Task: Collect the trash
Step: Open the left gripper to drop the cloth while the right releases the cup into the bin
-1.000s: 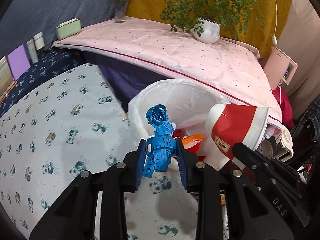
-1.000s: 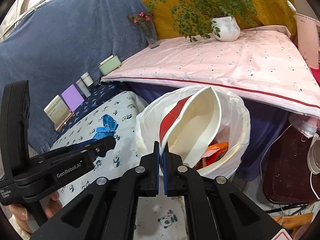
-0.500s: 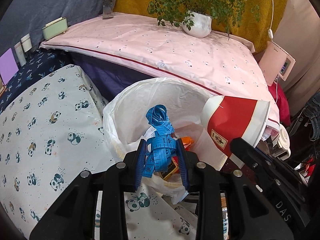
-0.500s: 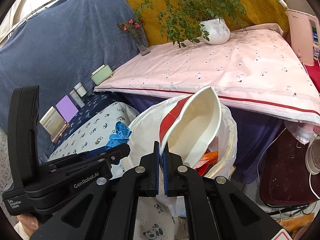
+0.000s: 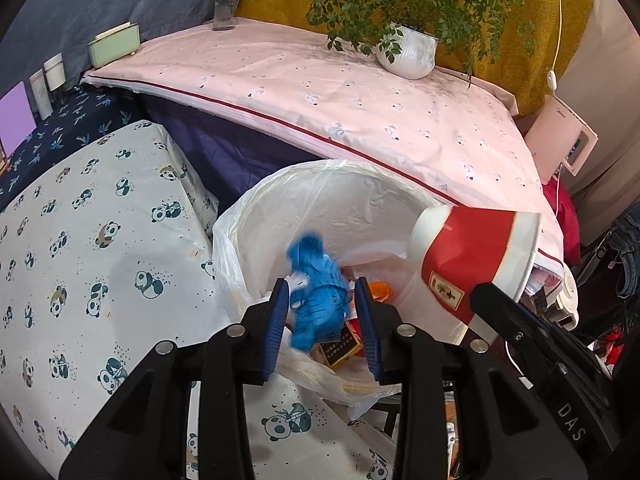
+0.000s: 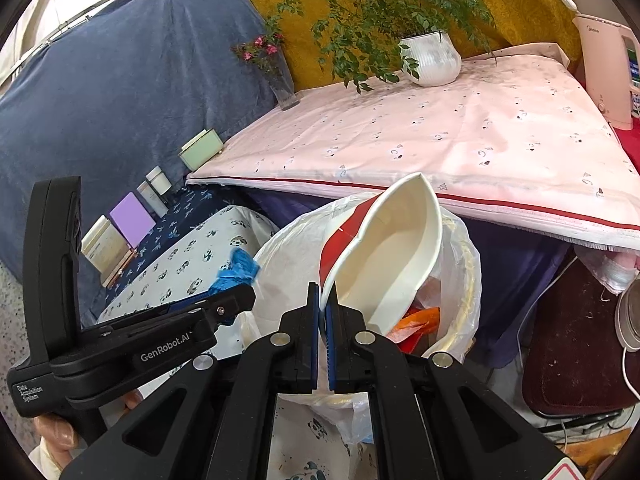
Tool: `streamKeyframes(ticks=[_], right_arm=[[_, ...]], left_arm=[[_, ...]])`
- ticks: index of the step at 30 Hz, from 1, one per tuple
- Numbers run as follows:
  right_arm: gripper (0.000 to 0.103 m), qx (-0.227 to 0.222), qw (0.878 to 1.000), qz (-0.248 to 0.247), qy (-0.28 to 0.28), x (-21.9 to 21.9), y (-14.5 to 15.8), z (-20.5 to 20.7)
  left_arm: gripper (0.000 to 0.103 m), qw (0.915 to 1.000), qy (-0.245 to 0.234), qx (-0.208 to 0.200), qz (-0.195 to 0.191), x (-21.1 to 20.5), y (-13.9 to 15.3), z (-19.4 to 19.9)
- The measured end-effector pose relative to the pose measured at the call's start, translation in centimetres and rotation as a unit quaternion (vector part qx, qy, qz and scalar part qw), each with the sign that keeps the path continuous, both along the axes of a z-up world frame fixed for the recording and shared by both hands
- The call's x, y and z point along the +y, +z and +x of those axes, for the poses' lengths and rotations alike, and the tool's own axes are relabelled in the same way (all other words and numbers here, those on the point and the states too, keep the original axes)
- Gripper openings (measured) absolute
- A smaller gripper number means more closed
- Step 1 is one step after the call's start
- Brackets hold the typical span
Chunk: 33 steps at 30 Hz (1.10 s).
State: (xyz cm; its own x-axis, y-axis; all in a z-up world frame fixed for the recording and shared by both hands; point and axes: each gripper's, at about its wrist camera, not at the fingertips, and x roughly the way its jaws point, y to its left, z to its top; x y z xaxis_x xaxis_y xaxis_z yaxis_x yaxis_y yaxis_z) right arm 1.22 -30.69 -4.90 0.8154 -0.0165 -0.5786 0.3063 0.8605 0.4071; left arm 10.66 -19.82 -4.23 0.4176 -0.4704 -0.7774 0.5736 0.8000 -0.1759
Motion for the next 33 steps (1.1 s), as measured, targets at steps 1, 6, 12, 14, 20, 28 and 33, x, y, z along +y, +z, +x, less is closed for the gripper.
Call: streamKeyframes(ticks=[1,6,12,14,20,28,33], right_arm=[[0.004,0.0,1.0,0.0,0.0,0.0,0.1,0.1],[0.004,-0.002,1.0,0.0,0.0,0.0,0.2,0.3],[0.004,-0.001,1.0,-0.001,0.006,0.3,0.2,0.5],[0.004,-0.001,1.0,-0.002,0.008,0.4,0.3,0.7],[0.004,0.001,1.0,-0.001,0.019,1.2,0.1,1.4],[0.009,0.017,0.999,-0.007,0.036,2.1,-0.1,2.9],[0.01,0.013,0.999,-0.014,0.038,2.8,0.4,2.9]], left_arm=[[0.033,1.0,0.0,0.001,0.0,0.0,-0.1,0.0],[0.041,1.0,0.002,-0.001,-0.001,0.3,-0.2,0.1],[0.041,0.9998,0.017,-0.004,-0.004,1.7,-0.3,0.1],[0.041,0.9997,0.022,-0.007,-0.002,2.2,-0.3,0.0],[0.042,0.999,0.045,-0.004,0.002,4.0,-0.8,0.1],[0.046,0.9973,0.072,-0.01,0.011,5.9,-1.1,0.3],[0.058,0.9957,0.087,-0.028,0.013,6.7,-0.7,-0.1]])
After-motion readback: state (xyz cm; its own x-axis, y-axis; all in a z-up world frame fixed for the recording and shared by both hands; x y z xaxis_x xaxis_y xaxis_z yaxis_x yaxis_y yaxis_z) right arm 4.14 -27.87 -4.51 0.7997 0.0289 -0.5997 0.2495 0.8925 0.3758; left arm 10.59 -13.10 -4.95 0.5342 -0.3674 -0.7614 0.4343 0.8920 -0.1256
